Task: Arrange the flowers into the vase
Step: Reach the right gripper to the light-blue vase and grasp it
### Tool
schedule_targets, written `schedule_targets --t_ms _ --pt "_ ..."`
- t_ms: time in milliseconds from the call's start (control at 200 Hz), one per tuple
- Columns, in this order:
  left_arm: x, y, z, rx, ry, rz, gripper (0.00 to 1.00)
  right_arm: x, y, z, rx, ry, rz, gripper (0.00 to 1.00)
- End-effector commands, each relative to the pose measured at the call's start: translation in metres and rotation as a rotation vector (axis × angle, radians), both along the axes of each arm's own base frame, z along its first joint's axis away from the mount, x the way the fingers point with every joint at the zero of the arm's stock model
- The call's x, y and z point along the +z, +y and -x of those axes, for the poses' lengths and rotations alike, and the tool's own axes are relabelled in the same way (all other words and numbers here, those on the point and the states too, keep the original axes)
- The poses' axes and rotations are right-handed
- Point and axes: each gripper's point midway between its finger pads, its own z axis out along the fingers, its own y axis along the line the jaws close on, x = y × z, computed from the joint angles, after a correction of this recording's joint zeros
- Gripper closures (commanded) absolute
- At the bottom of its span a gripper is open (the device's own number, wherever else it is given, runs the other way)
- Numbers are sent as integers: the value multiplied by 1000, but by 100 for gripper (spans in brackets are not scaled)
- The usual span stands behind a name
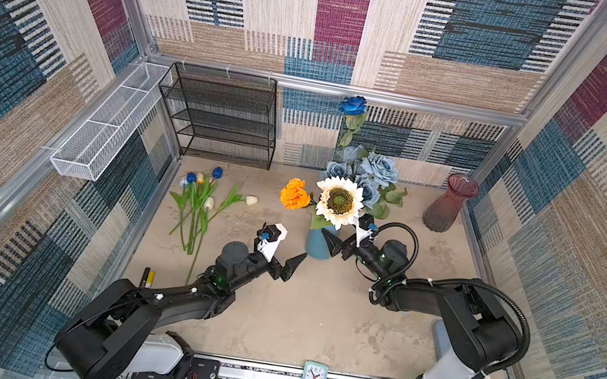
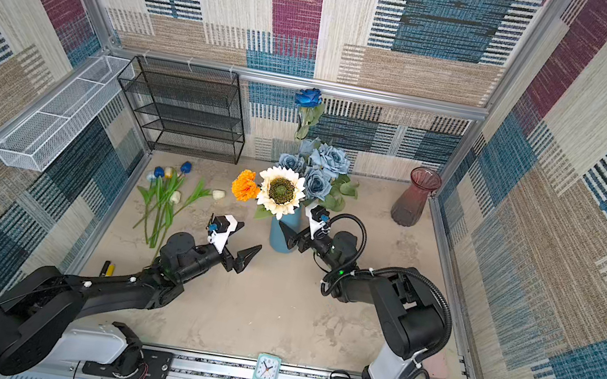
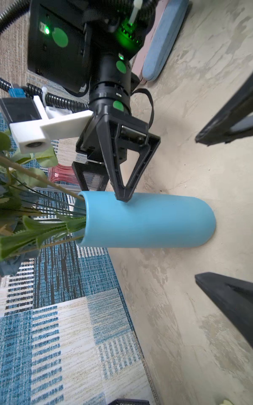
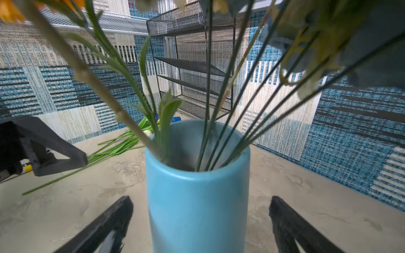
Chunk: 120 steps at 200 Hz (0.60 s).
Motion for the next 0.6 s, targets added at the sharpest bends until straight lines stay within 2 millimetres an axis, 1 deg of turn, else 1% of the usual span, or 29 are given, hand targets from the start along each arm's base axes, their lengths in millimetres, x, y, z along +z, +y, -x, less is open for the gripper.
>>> schedule_targets --t_ms 0,70,200,310,411,596 --pt "4 0 -1 1 -32 -6 6 -4 8 -10 14 -8 28 0" --pt "3 0 -1 5 -30 -8 6 -7 14 -14 33 -14 37 0" --pt "0 1 -1 9 -25 -11 6 -10 21 -12 77 -45 32 0" --pt "-1 1 -3 13 -21 -14 6 -11 26 -15 96 -63 37 0" --pt "0 2 -4 21 -22 -14 6 -13 28 -19 93 -80 49 2" --pt "2 3 -7 35 -24 -28 5 -18 30 -21 97 -97 66 12"
